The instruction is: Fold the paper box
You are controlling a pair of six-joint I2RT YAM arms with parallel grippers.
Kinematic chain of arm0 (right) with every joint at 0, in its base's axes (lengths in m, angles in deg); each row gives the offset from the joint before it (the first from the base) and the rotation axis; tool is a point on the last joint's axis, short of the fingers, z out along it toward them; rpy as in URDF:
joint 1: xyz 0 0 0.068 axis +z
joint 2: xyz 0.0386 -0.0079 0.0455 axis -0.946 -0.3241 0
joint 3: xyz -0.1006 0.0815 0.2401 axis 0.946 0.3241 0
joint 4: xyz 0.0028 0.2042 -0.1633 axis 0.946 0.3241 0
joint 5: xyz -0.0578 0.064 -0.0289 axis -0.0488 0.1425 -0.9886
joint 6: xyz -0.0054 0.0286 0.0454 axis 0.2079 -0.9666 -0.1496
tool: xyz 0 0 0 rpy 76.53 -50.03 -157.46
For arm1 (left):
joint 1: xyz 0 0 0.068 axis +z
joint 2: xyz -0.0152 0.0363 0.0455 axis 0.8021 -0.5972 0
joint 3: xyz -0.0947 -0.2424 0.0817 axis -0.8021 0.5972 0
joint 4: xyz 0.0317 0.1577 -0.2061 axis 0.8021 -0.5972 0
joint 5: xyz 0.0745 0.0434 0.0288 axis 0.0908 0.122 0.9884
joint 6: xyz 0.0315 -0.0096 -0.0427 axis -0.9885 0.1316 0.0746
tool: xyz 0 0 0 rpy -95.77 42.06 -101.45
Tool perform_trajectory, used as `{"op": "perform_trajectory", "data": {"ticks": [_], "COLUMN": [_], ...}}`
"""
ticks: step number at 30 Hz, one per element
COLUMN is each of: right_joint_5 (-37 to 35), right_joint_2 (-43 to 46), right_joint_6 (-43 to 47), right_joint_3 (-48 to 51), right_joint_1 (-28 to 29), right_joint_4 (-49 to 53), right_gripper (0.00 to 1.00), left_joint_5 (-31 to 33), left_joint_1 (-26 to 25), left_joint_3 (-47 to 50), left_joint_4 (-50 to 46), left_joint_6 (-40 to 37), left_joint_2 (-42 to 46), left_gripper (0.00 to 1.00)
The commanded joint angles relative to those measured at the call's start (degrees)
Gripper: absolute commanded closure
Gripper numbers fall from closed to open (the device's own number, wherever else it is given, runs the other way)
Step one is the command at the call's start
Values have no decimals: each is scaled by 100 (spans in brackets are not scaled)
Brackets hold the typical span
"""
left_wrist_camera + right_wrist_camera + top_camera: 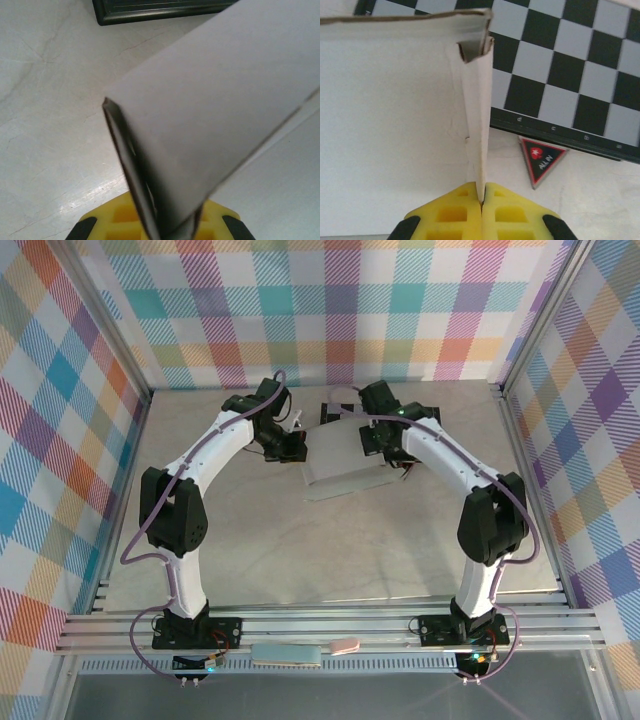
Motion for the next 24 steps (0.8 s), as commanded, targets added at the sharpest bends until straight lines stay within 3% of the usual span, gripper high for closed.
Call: {"op": "perform_trajectory", "data": {"ticks": [1,11,24], "right_joint_5": [1370,1775,1524], "right_joint_2": [185,92,-62], "right_joint_6": [85,244,505], "right_joint_3": [-73,-158,-300], "right_joint_1": [-83,-384,-439], "right_joint_4": [-218,-229,-142], "right_gripper": [94,89,83], "left_joint_5": [-338,-345,-327], "left_joint_1": [-125,-126,-126], "left_joint_3": [-59,-111,-147], "left_joint_4": [14,-45,-80], "left_joint_6": [-71,-144,-170], "left_joint_2": [273,279,254], "left_gripper": [100,100,100]}}
